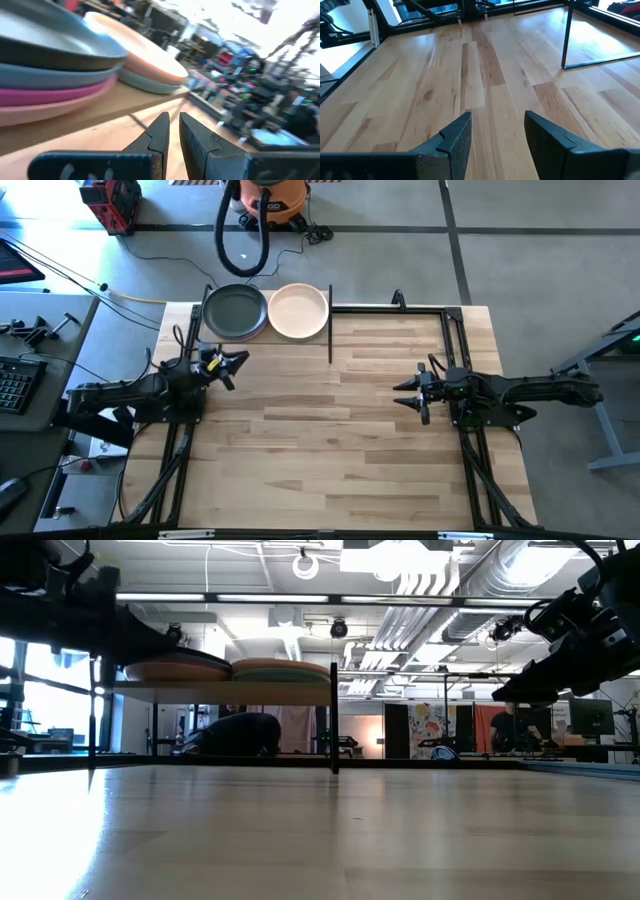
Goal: Place and stack plates onto a shelf
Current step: Return to Home Position
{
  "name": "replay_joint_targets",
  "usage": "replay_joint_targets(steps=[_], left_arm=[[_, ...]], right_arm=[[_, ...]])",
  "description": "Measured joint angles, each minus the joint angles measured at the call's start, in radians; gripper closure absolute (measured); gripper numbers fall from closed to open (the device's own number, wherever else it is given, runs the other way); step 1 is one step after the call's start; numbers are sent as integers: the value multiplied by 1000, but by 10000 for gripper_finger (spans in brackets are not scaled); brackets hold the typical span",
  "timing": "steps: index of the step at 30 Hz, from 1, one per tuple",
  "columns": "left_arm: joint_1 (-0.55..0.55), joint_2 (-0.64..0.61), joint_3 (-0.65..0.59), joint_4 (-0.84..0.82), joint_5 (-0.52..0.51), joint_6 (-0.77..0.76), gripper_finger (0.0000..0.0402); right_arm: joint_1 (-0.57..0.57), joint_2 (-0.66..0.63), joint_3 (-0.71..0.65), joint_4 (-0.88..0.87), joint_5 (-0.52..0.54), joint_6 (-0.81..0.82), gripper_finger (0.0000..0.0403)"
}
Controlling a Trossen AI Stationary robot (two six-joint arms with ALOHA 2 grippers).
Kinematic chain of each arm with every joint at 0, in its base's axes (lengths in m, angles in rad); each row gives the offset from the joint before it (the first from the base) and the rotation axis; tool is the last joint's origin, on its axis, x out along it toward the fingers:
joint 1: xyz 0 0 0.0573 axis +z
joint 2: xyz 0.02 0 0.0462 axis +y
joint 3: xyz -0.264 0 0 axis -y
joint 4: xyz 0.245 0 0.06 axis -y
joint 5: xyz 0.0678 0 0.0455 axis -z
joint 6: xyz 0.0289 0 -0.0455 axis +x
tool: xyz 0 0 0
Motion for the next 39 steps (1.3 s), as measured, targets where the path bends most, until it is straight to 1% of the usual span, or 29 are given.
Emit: replay_joint_targets(steps=[8, 14, 24, 30, 39], left_arm=[[-133, -74, 0, -1, 0, 0, 371], [-198, -74, 0, 1, 0, 0, 371], [-206, -74, 0, 1, -1, 1, 371], [-206, -74, 0, 1, -1, 0, 371], [-206, -74, 0, 1, -1, 0, 371]], right_arm=[[0, -2, 0, 0, 0, 0, 238], [0, -47, 0, 0, 0, 0, 238], [0, -195, 0, 0, 0, 0, 238], [0, -317, 0, 1, 0, 0, 238], [0, -321, 0, 1, 0, 0, 238]])
